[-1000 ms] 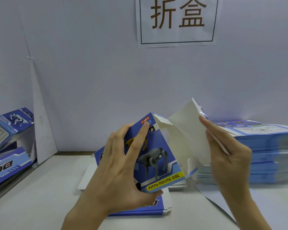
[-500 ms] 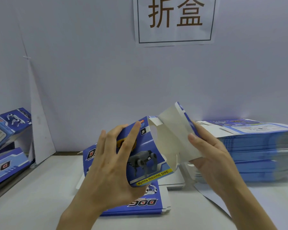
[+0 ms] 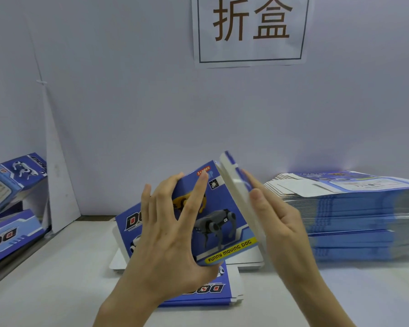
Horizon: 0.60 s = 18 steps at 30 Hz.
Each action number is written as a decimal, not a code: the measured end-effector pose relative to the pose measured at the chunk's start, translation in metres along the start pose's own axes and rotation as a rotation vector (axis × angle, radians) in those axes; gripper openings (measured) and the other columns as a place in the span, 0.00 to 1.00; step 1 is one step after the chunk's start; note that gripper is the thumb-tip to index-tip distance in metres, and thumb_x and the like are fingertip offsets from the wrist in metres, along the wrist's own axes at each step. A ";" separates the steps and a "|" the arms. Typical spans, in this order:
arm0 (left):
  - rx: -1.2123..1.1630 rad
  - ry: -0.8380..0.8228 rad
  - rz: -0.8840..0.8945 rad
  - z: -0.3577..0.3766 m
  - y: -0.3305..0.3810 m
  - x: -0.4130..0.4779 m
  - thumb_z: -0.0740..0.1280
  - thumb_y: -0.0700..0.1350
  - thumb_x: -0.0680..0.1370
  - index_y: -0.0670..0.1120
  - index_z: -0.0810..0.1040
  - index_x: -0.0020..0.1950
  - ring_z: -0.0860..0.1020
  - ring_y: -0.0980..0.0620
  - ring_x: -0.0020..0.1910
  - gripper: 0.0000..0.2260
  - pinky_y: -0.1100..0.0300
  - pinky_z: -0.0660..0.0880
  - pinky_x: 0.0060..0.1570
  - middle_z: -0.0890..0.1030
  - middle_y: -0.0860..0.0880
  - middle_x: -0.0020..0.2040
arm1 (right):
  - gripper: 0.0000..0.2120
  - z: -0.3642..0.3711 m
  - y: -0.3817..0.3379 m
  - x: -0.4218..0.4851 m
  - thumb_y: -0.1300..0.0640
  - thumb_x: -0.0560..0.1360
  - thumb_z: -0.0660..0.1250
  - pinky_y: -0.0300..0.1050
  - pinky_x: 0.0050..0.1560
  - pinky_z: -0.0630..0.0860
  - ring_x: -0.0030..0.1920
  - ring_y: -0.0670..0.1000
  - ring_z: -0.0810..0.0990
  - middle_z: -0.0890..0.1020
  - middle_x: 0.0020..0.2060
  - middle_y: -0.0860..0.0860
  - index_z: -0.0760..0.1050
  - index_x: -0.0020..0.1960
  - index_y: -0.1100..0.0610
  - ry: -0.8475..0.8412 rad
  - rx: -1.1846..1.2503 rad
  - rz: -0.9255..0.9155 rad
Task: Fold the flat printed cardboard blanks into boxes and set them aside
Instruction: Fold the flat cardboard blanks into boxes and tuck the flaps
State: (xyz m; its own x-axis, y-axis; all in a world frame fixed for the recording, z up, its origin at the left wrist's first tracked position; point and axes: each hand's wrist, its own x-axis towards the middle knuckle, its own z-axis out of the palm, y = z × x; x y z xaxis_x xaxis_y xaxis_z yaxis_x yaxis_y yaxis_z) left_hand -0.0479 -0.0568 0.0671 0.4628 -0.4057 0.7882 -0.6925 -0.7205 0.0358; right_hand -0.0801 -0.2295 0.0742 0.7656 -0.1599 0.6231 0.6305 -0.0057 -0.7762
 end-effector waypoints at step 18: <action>0.064 0.019 -0.041 0.006 0.003 -0.001 0.73 0.66 0.57 0.46 0.56 0.77 0.60 0.42 0.68 0.54 0.32 0.64 0.64 0.60 0.41 0.68 | 0.22 0.008 0.005 -0.006 0.45 0.78 0.55 0.47 0.65 0.74 0.68 0.44 0.73 0.77 0.66 0.42 0.73 0.70 0.44 -0.091 -0.165 0.027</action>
State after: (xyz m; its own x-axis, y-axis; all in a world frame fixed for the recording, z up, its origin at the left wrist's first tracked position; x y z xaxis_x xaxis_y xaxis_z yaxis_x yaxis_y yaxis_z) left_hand -0.0474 -0.0619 0.0624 0.4790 -0.3646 0.7985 -0.6362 -0.7710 0.0296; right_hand -0.0804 -0.2209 0.0674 0.7953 -0.0722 0.6019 0.5855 -0.1657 -0.7935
